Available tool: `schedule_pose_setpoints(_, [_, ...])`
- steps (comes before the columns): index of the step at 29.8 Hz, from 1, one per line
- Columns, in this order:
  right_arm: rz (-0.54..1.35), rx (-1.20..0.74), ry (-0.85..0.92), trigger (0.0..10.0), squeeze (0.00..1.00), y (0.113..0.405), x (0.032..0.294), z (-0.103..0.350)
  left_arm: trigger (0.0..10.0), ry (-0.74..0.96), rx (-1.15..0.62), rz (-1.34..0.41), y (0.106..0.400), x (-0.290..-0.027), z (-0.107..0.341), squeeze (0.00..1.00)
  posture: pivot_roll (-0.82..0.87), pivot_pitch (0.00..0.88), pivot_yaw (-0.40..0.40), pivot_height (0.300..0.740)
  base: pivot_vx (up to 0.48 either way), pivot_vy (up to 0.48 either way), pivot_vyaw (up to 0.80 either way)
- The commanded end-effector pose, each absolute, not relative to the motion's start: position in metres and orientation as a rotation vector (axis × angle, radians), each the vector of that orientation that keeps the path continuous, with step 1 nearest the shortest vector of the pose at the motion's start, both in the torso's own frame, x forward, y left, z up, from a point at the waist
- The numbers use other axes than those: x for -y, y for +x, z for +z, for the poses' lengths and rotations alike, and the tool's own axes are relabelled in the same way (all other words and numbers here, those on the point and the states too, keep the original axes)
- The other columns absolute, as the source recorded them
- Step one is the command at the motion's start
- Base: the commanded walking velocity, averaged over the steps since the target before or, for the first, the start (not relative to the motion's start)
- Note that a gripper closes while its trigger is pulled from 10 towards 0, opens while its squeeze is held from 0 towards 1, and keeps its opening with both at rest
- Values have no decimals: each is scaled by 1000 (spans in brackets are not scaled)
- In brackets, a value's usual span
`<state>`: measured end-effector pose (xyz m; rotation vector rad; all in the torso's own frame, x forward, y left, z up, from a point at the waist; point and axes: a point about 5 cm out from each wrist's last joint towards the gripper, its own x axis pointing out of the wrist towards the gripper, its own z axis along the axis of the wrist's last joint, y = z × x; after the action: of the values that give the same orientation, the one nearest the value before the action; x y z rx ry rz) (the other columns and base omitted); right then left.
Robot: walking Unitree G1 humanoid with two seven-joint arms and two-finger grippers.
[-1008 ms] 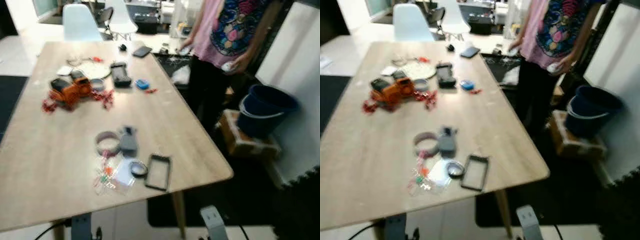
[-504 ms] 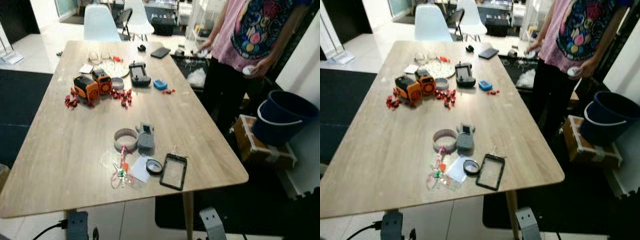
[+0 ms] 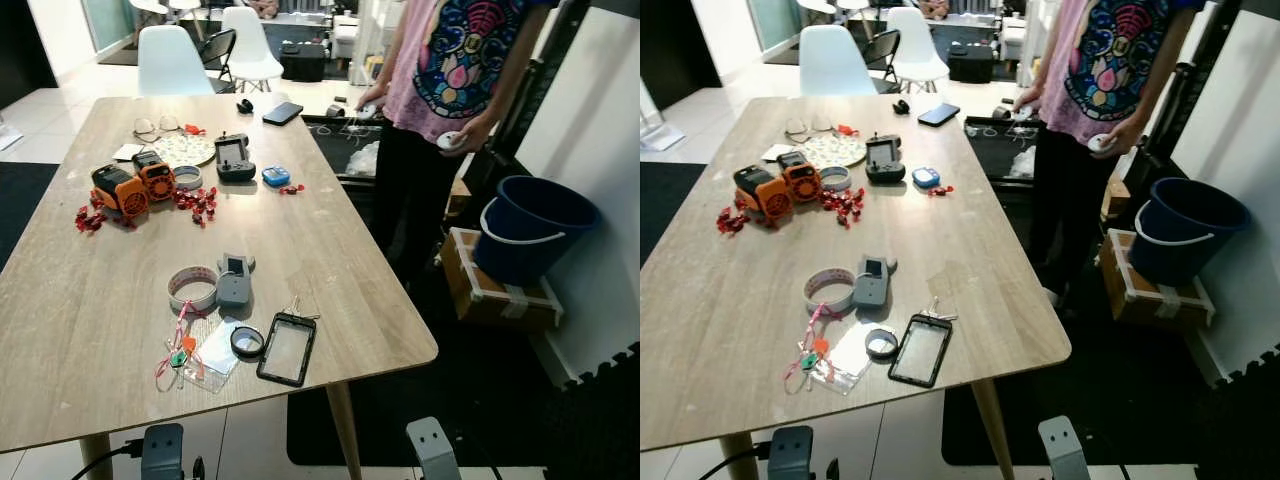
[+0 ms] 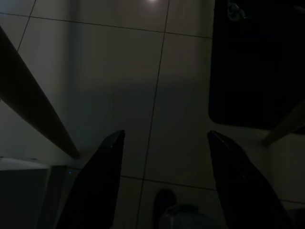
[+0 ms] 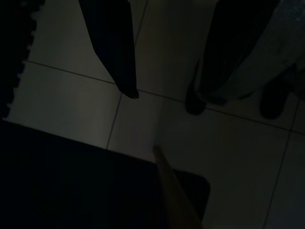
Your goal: Hang keys on a hook
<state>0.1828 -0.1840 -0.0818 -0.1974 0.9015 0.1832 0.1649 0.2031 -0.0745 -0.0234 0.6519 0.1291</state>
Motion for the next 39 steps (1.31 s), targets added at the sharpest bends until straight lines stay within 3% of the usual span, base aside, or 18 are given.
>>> schedule_pose_setpoints(1, [169,-910,-187,10000,0,182,184,-83,10000,-6,-672,123,162,-207,-76,0,69,53,-46,740,0,0,0])
schedule_pose_setpoints(15, [222,-881,-179,10000,0,184,178,-81,10000,-3,-672,114,165,-205,-75,0,67,57,-44,740,0,0,0])
schedule_pose_setpoints(30, [234,-884,-196,10000,0,181,178,-82,10000,1,-669,109,166,-204,-75,0,66,55,-45,740,0,0,739])
schedule_pose_setpoints(39, [210,-901,-169,10000,0,180,179,-83,10000,-7,-669,111,164,-204,-76,0,65,47,-52,740,0,0,0])
